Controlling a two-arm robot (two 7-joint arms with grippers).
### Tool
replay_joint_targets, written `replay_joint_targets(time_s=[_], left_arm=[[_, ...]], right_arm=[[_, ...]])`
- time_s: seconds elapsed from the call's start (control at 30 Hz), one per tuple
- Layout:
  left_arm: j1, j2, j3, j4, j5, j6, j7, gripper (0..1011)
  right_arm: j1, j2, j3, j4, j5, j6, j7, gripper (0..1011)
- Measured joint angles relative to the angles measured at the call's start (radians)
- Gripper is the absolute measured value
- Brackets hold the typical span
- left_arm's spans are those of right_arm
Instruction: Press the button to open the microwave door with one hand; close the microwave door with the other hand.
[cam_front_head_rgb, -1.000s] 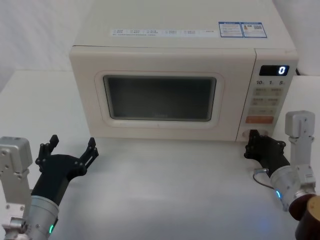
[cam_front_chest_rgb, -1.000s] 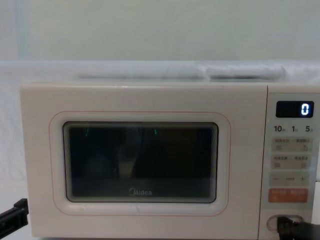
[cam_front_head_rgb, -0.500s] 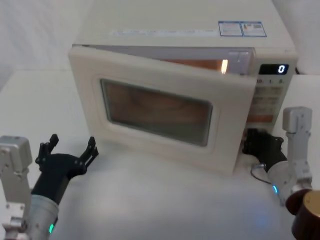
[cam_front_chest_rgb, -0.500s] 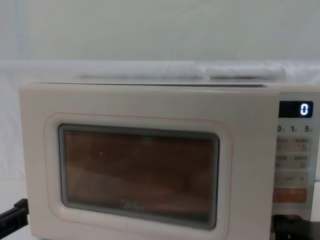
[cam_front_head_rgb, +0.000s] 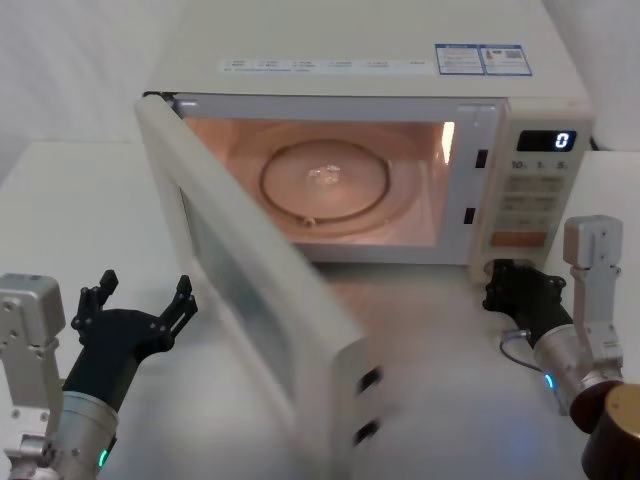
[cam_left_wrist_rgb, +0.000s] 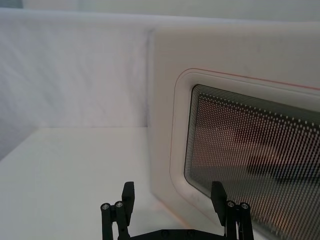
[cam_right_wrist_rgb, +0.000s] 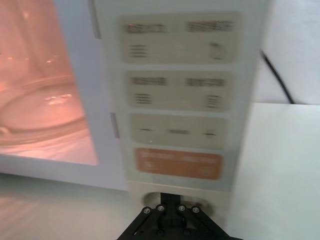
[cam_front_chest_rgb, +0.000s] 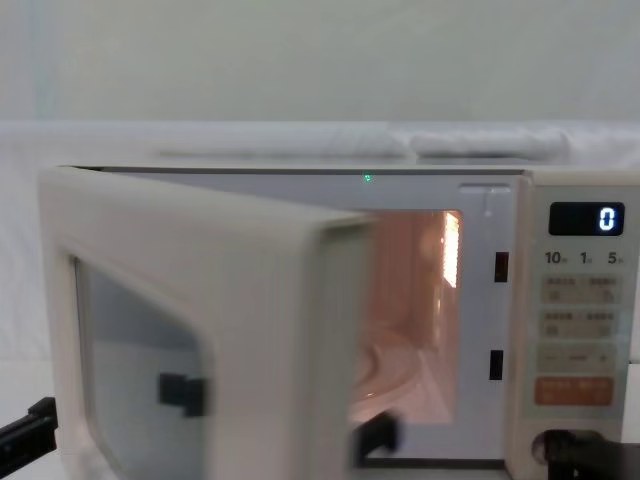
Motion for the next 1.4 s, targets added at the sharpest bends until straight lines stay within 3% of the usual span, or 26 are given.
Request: replay_joint_targets(time_s=[0.77,1.2,1.4], left_arm=[[0.000,0.000,0.000,0.000,0.000,0.000,0.000,1001],[0.000,0.000,0.000,0.000,0.000,0.000,0.000,1001],[0.000,0.000,0.000,0.000,0.000,0.000,0.000,1001]], right_arm=[[-0.197,0.063,0.003,-0.294,0.015,0.087,0.040,0],[-0.237,0.118,0.001,-0.424,0.078,0.092,0.102,0],[-0.241,0.148,0.020,-0.482,0.112,0.090,0.109,0]])
